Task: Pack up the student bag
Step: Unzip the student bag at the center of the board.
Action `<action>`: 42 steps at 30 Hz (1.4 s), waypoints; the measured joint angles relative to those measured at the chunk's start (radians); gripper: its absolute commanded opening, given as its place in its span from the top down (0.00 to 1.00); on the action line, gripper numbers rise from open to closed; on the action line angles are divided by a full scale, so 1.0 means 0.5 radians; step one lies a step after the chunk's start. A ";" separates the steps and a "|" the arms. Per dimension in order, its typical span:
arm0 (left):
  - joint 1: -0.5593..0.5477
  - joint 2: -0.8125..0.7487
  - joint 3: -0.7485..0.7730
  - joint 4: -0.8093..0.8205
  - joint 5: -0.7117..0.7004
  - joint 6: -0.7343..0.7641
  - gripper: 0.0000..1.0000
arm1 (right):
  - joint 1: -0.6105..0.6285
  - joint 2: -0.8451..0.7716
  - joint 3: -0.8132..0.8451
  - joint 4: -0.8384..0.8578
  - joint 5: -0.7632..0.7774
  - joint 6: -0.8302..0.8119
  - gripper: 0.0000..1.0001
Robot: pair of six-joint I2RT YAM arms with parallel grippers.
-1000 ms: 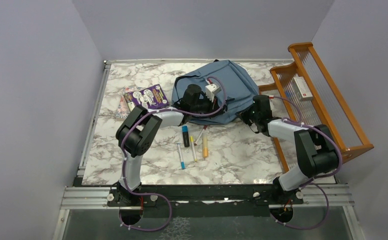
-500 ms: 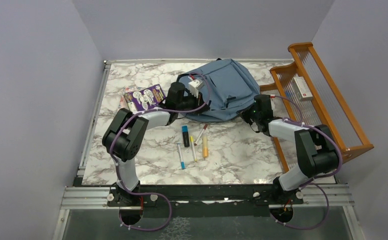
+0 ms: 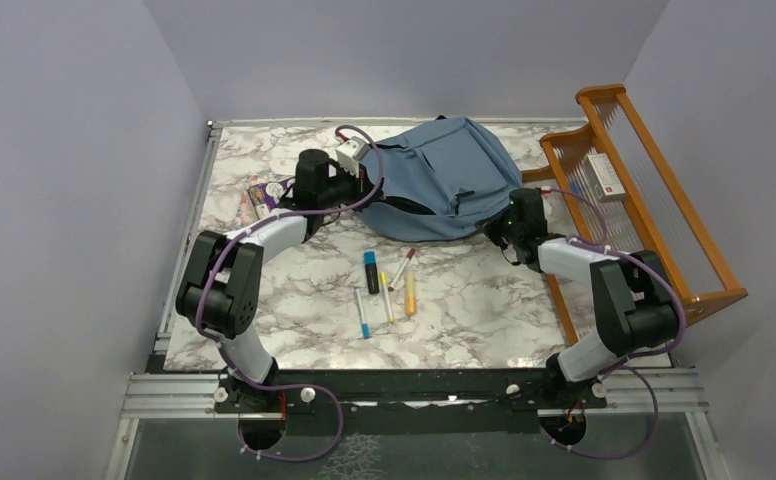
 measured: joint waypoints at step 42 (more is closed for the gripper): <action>0.140 -0.008 0.055 0.017 0.085 -0.045 1.00 | 0.591 0.159 1.108 -0.579 -0.860 -1.872 0.39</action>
